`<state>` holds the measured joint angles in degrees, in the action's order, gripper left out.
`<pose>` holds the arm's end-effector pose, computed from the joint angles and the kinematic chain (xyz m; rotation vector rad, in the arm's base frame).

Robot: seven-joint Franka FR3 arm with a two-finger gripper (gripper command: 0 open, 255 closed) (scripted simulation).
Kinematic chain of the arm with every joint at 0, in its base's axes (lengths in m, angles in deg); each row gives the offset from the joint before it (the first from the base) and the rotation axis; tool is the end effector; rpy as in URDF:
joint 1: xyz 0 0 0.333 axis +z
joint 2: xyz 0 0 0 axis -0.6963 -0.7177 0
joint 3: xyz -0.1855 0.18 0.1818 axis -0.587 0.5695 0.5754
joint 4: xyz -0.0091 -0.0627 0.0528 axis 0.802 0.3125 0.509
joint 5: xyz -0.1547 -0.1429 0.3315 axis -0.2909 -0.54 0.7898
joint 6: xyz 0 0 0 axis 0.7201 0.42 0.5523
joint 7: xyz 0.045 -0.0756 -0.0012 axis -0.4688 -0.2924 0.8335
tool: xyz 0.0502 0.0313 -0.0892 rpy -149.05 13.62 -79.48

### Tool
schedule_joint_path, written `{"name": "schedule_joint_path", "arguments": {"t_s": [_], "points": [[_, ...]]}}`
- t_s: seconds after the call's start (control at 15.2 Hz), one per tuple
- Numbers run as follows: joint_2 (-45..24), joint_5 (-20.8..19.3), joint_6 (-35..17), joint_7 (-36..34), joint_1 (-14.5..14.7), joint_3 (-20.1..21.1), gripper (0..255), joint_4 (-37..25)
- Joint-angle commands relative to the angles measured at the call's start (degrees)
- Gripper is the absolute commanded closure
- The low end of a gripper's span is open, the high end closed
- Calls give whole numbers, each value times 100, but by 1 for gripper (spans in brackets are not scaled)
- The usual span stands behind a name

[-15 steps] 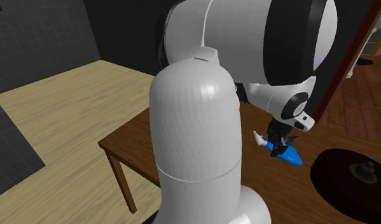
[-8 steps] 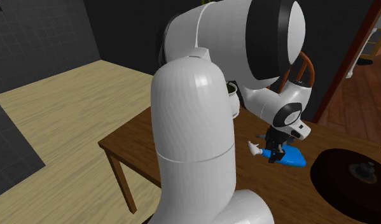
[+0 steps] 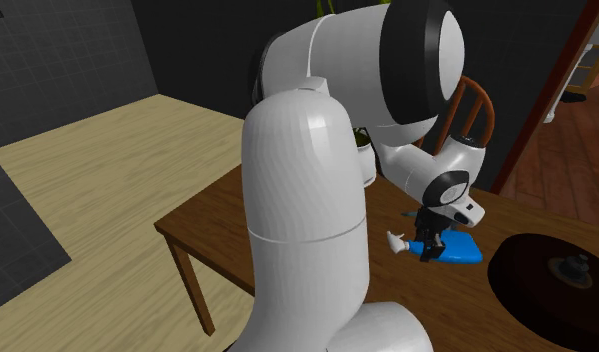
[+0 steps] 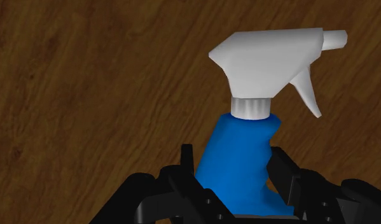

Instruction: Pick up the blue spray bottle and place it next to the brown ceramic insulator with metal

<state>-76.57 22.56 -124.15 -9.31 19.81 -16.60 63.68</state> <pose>0.0755 -0.4952 0.2305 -1.1654 2.8974 0.0479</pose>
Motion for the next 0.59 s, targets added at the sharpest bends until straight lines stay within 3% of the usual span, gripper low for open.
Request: {"name": "schedule_joint_path", "arguments": {"t_s": [0.0,0.13,0.2,0.53], "points": [[-3,6,-4,4,-4,4,255,0],[-3,6,-4,4,-4,4,255,0],[-3,6,-4,4,-4,4,0,1],[-3,6,-4,4,-4,4,0,1]]}}
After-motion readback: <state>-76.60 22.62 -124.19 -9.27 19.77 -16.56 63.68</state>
